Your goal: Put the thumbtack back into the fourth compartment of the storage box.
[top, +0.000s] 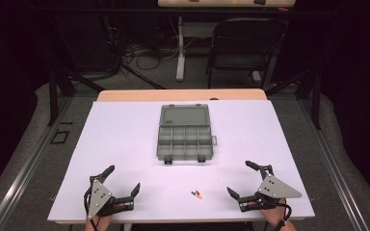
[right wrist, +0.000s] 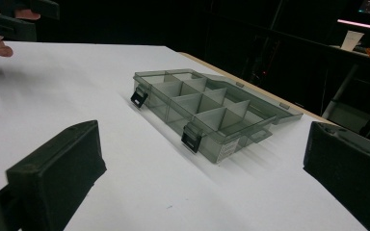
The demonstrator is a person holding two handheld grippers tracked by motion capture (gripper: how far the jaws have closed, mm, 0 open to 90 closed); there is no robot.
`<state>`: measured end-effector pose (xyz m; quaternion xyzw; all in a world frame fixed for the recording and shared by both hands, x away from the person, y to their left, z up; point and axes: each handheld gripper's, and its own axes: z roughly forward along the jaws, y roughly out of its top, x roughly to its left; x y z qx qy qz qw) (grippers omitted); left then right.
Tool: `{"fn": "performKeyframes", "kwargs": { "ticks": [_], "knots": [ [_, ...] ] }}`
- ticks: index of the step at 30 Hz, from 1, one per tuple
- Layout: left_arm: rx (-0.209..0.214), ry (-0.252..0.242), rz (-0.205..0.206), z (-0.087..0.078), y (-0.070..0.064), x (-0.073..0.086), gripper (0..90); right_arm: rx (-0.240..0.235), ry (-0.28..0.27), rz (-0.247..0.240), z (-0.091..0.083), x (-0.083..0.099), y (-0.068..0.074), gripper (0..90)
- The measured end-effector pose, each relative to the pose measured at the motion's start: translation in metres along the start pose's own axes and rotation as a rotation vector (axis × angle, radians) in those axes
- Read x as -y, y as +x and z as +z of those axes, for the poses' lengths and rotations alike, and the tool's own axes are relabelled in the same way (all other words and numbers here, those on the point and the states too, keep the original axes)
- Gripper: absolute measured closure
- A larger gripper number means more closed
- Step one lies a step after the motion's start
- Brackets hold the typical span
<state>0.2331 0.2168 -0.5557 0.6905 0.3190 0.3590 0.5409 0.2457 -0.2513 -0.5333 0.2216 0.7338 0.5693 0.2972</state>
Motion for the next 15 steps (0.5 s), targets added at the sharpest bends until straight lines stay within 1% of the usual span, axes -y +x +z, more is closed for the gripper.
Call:
{"fn": "performKeyframes", "kwargs": {
  "ticks": [5, 11, 15],
  "knots": [
    [-0.003, -0.001, -0.004, 0.0, 0.0, 0.0, 0.2, 0.005, 0.01, 0.0, 0.001, 0.0, 0.0, 0.0],
    [-0.001, 0.0, -0.007, 0.0, 0.0, 0.001, 0.2, 0.014, 0.046, 0.007, 0.005, -0.001, 0.0, 0.0],
    [-0.005, 0.0, -0.011, 0.0, 0.001, 0.001, 0.2, 0.021, 0.066, 0.015, 0.011, -0.005, -0.001, 0.0]
  ]
}}
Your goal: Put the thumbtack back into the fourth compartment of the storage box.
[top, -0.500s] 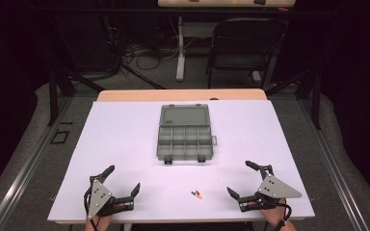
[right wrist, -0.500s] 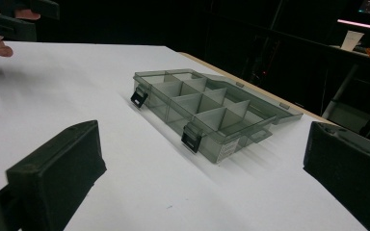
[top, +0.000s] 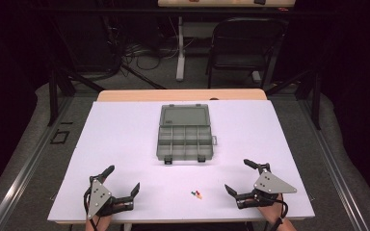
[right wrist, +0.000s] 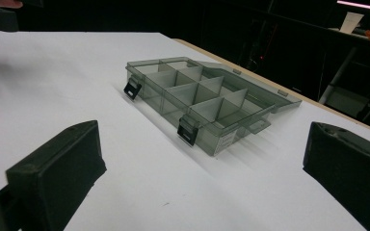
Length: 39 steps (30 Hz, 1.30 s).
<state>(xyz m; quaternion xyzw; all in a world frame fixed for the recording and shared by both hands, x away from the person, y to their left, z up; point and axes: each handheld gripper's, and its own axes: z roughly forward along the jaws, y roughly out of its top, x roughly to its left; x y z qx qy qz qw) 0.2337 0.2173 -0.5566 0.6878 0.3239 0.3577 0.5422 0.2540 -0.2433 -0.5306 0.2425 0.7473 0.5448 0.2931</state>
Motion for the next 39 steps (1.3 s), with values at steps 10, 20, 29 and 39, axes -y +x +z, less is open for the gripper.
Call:
{"fn": "performKeyframes", "kwargs": {
  "ticks": [10, 20, 29, 39],
  "knots": [
    [0.005, 0.005, -0.005, 0.001, 0.001, 0.001, 0.2, -0.037, 0.147, 0.03, 0.026, -0.006, 0.0, 0.0],
    [0.004, 0.008, -0.007, 0.001, 0.0, 0.001, 0.2, -0.115, 0.265, 0.037, 0.05, -0.015, 0.009, 0.0],
    [0.001, 0.013, -0.011, 0.002, 0.001, 0.001, 0.2, -0.174, 0.333, 0.034, 0.068, -0.023, 0.017, 0.0],
    [0.001, 0.013, -0.011, 0.002, 0.001, 0.001, 0.2, -0.214, 0.414, 0.038, 0.086, -0.027, 0.024, 0.0]
  ]
}}
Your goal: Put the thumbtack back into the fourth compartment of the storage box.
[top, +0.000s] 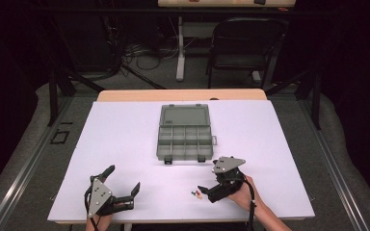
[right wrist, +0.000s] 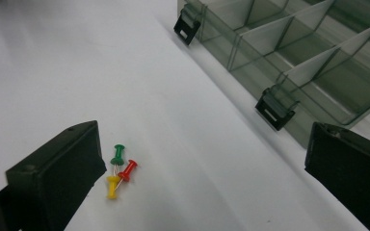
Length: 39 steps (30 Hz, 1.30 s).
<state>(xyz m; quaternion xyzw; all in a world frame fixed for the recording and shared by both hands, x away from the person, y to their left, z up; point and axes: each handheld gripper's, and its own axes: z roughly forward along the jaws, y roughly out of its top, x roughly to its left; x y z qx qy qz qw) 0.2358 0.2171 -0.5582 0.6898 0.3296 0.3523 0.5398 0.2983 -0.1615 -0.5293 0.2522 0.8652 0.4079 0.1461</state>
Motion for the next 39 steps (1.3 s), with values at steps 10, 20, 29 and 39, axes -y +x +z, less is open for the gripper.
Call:
{"fn": "performKeyframes", "kwargs": {
  "ticks": [10, 20, 29, 39],
  "knots": [
    [0.0, 0.001, 0.004, 0.0, 0.0, 0.0, 0.2, -0.02, 0.047, 0.0, 0.01, -0.006, 0.005, 0.0],
    [0.002, 0.002, 0.005, -0.001, 0.0, 0.0, 0.2, -0.072, 0.098, 0.008, 0.017, -0.005, 0.01, 18.7],
    [0.002, 0.005, 0.007, -0.001, 0.0, 0.0, 0.2, -0.11, 0.145, 0.024, 0.021, -0.001, 0.014, 49.2],
    [0.002, 0.006, 0.007, -0.001, 0.0, 0.0, 0.2, -0.183, 0.17, 0.033, 0.023, 0.0, 0.015, 69.9]
  ]
}}
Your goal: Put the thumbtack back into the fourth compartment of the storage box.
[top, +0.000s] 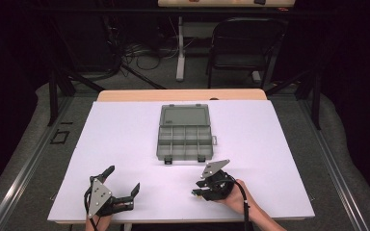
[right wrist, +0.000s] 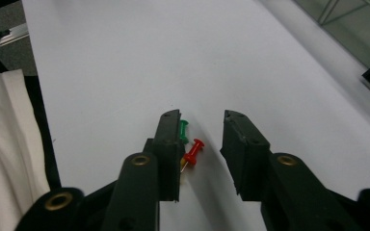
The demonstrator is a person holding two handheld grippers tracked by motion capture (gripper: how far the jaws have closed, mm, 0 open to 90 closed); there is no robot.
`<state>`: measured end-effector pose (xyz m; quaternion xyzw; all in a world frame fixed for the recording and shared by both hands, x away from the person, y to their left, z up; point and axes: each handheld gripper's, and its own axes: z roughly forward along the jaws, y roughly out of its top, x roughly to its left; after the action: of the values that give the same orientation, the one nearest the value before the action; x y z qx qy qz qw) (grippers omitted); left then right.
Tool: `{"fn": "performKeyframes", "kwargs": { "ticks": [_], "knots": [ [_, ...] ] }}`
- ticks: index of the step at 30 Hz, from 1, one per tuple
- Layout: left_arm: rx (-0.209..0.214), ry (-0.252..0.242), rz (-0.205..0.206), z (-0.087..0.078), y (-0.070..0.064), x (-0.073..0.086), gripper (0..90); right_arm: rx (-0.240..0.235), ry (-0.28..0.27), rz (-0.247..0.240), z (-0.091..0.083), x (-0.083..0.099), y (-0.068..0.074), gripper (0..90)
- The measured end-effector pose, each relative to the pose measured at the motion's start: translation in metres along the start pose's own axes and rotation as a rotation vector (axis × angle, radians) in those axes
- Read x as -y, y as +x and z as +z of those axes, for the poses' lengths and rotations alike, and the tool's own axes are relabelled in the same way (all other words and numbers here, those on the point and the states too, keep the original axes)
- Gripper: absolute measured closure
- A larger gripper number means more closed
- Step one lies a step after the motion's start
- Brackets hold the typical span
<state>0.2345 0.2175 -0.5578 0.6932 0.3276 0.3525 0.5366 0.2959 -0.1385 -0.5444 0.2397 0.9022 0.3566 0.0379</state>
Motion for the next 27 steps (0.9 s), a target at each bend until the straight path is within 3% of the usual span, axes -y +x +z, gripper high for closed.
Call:
{"fn": "performKeyframes", "kwargs": {
  "ticks": [13, 27],
  "knots": [
    [0.0, 0.0, 0.0, 0.0, 0.0001, 0.0, 0.2, 0.001, 0.032, 0.018, 0.0013, 0.0031, -0.0059, 81.6],
    [0.001, 0.001, -0.001, 0.0002, 0.0, 0.0002, 0.2, 0.013, 0.042, 0.011, 0.0024, 0.0053, -0.0059, 83.7]
  ]
}}
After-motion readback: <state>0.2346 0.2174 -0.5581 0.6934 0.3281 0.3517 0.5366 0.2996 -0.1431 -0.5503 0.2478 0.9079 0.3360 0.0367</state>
